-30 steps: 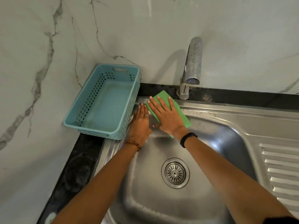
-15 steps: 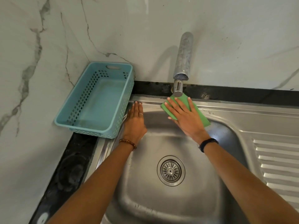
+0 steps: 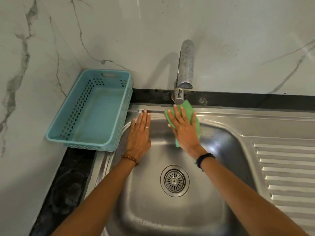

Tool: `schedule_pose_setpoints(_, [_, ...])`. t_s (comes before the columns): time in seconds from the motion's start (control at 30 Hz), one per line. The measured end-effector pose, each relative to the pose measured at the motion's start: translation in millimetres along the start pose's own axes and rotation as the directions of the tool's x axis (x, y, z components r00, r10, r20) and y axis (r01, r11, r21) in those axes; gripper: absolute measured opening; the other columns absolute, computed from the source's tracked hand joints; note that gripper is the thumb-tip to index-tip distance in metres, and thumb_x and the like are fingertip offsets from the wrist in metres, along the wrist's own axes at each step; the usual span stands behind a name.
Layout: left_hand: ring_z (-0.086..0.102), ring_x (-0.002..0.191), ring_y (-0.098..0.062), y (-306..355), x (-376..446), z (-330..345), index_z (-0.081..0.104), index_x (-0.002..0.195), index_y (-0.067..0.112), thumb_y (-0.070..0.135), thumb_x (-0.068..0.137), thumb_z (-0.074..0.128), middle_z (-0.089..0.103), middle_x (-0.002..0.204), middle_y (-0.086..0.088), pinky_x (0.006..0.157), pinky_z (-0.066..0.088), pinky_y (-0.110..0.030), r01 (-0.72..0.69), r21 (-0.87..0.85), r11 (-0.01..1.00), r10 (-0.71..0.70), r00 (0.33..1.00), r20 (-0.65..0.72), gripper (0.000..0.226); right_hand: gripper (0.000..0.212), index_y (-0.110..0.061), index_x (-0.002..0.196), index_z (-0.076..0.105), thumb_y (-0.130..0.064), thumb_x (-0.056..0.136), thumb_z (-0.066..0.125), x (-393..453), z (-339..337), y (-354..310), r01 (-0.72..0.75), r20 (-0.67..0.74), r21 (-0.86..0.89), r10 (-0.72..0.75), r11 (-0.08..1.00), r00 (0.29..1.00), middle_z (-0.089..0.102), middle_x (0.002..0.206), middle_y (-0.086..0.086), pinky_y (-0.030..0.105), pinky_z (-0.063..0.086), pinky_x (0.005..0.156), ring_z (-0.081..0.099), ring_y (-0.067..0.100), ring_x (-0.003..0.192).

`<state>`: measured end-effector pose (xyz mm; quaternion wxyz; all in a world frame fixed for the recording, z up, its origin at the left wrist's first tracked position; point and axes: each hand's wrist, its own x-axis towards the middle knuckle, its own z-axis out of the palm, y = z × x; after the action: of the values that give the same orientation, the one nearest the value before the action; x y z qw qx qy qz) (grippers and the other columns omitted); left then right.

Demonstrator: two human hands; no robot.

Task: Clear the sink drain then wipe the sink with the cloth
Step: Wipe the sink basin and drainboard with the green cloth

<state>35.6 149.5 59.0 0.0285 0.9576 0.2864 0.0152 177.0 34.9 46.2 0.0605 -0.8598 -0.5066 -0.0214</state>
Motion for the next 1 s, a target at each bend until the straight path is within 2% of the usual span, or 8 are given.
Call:
schedule_pose_setpoints(0.13, [-0.025, 0.136, -0.025, 22, 1, 11, -0.02, 0.14, 0.004, 0.01, 0.079, 0.047, -0.02, 0.152, -0.012, 0.113, -0.013, -0.04, -0.048, 0.074, 0.996, 0.051, 0.998, -0.04, 0.091, 0.067, -0.028, 0.147, -0.006, -0.023, 0.099, 0.04, 13, 4, -19, 0.069, 0.013, -0.014, -0.068, 0.998, 0.998, -0.004, 0.159, 0.002, 0.058, -0.011, 0.111, -0.009, 0.027, 0.145])
schedule_pose_setpoints(0.27, [-0.02, 0.14, -0.026, 47, 1, 21, -0.021, 0.14, 0.005, 0.008, 0.081, 0.046, -0.02, 0.151, -0.013, 0.113, -0.015, -0.041, -0.119, 0.057, 0.991, 0.121, 0.992, -0.037, 0.089, 0.072, -0.027, 0.149, -0.004, -0.024, 0.094, 0.042, 1, 1, 17, 0.165, 0.049, -0.17, -0.159, 0.972, 0.986, 0.001, 0.16, 0.0, 0.055, -0.008, 0.113, -0.001, 0.025, 0.147])
schedule_pose_setpoints(0.37, [-0.011, 0.145, -0.026, 67, 6, 23, -0.021, 0.14, 0.006, 0.009, 0.079, 0.043, -0.011, 0.156, -0.015, 0.115, -0.011, -0.04, -0.175, 0.054, 0.983, 0.176, 0.984, -0.029, 0.088, 0.071, -0.03, 0.146, -0.012, -0.029, 0.097, 0.04, -20, -3, 53, 0.043, 0.054, -0.176, -0.034, 0.983, 0.998, -0.003, 0.16, 0.001, 0.056, -0.004, 0.115, -0.004, 0.027, 0.147])
schedule_pose_setpoints(0.47, [-0.012, 0.145, -0.024, 78, 10, 22, -0.022, 0.14, 0.009, 0.011, 0.082, 0.043, -0.013, 0.157, -0.012, 0.116, -0.011, -0.04, -0.181, 0.008, 0.984, 0.181, 0.983, -0.008, 0.087, 0.064, -0.029, 0.145, -0.016, -0.039, 0.1, 0.029, -48, -10, 90, -0.128, 0.05, -0.186, 0.14, 0.974, 0.989, -0.005, 0.16, 0.002, 0.055, 0.001, 0.116, -0.004, 0.027, 0.146])
schedule_pose_setpoints(0.6, [-0.01, 0.146, -0.022, 75, 10, 18, -0.017, 0.143, 0.01, 0.014, 0.085, 0.039, -0.012, 0.157, -0.009, 0.116, -0.011, -0.041, -0.191, 0.003, 0.982, 0.191, 0.982, -0.002, 0.081, 0.061, -0.022, 0.15, -0.006, -0.037, 0.1, 0.025, -65, -21, 104, -0.38, 0.048, -0.147, 0.39, 0.913, 0.919, -0.002, 0.16, 0.005, 0.056, 0.005, 0.115, 0.004, 0.028, 0.147])
schedule_pose_setpoints(0.7, [-0.006, 0.146, -0.02, 73, 14, 14, -0.008, 0.147, 0.01, 0.016, 0.085, 0.039, -0.007, 0.158, -0.008, 0.115, -0.012, -0.04, -0.209, 0.0, 0.978, 0.209, 0.978, 0.011, 0.078, 0.06, -0.022, 0.15, -0.005, -0.036, 0.101, 0.026, -53, -21, 81, -0.524, 0.051, -0.013, 0.524, 0.851, 0.85, -0.006, 0.16, 0.006, 0.058, -0.002, 0.114, 0.0, 0.028, 0.147])
schedule_pose_setpoints(0.83, [-0.001, 0.146, -0.019, 74, 15, 12, -0.004, 0.147, 0.01, 0.018, 0.085, 0.043, -0.003, 0.159, -0.008, 0.116, -0.009, -0.042, -0.195, 0.005, 0.981, 0.195, 0.981, 0.022, 0.079, 0.059, -0.027, 0.149, -0.01, -0.035, 0.102, 0.025, -26, -16, 42, -0.413, 0.089, 0.121, 0.405, 0.902, 0.91, -0.016, 0.158, 0.006, 0.057, -0.012, 0.109, -0.011, 0.031, 0.146])
schedule_pose_setpoints(1.0, [0.004, 0.146, -0.018, 73, 17, 13, 0.002, 0.148, 0.01, 0.016, 0.086, 0.046, 0.002, 0.158, -0.008, 0.115, -0.011, -0.04, -0.192, 0.018, 0.981, 0.192, 0.981, -0.002, 0.076, 0.065, -0.025, 0.15, -0.007, -0.034, 0.1, 0.035, -21, -10, 41, -0.239, 0.034, -0.004, 0.239, 0.971, 0.97, -0.009, 0.16, 0.004, 0.056, -0.001, 0.115, -0.006, 0.029, 0.147])
